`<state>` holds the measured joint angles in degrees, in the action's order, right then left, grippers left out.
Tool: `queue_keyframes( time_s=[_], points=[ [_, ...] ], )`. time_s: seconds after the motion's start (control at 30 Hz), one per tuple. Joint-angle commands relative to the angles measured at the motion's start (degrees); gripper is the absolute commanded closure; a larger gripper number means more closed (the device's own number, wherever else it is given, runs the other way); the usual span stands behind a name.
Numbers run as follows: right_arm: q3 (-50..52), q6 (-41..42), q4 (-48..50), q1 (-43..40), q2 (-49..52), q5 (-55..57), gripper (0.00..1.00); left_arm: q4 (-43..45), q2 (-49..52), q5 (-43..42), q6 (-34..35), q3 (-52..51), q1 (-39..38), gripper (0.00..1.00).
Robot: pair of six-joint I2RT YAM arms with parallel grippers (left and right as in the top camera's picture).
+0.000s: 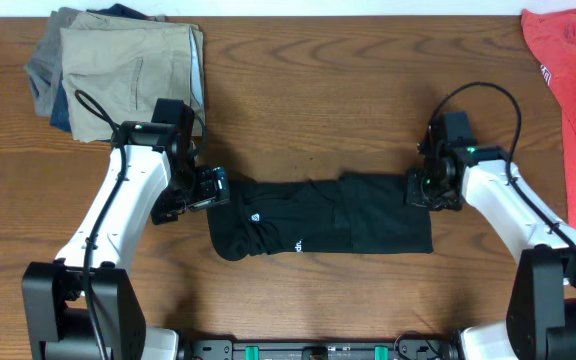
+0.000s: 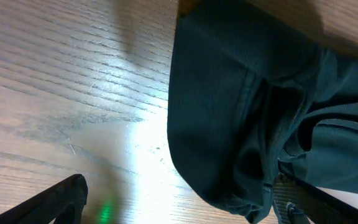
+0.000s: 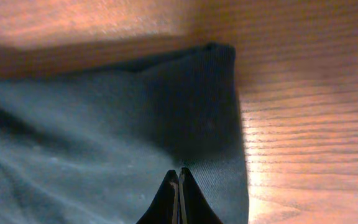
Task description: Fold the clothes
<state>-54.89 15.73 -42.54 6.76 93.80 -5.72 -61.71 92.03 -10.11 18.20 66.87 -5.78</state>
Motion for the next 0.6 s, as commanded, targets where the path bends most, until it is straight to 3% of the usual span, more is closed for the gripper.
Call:
queue_keyframes(
  time_s=[0.0, 0.33, 0.5, 0.57],
  points=[
    [3.0, 0.2, 2.6, -0.2, -0.9, 2.4, 0.99, -0.3, -0.2, 0.3, -0.1, -0.4, 0.1, 0.04],
    [5.7, 5.1, 7.4, -4.0, -0.9, 8.2, 0.96, 0.3, -0.2, 0.3, -0.1, -1.8, 0.1, 0.04],
    [0.3, 5.0, 2.0, -6.1, -1.0, -0.1, 0.74, 1.8, -0.2, 0.3, -0.1, -4.5, 0.1, 0.04],
    [-3.3, 5.0, -1.2, -6.5, -1.0, -2.6, 0.56, 2.9, -0.2, 0.3, -0.1, -5.5, 0.1, 0.04]
  ],
)
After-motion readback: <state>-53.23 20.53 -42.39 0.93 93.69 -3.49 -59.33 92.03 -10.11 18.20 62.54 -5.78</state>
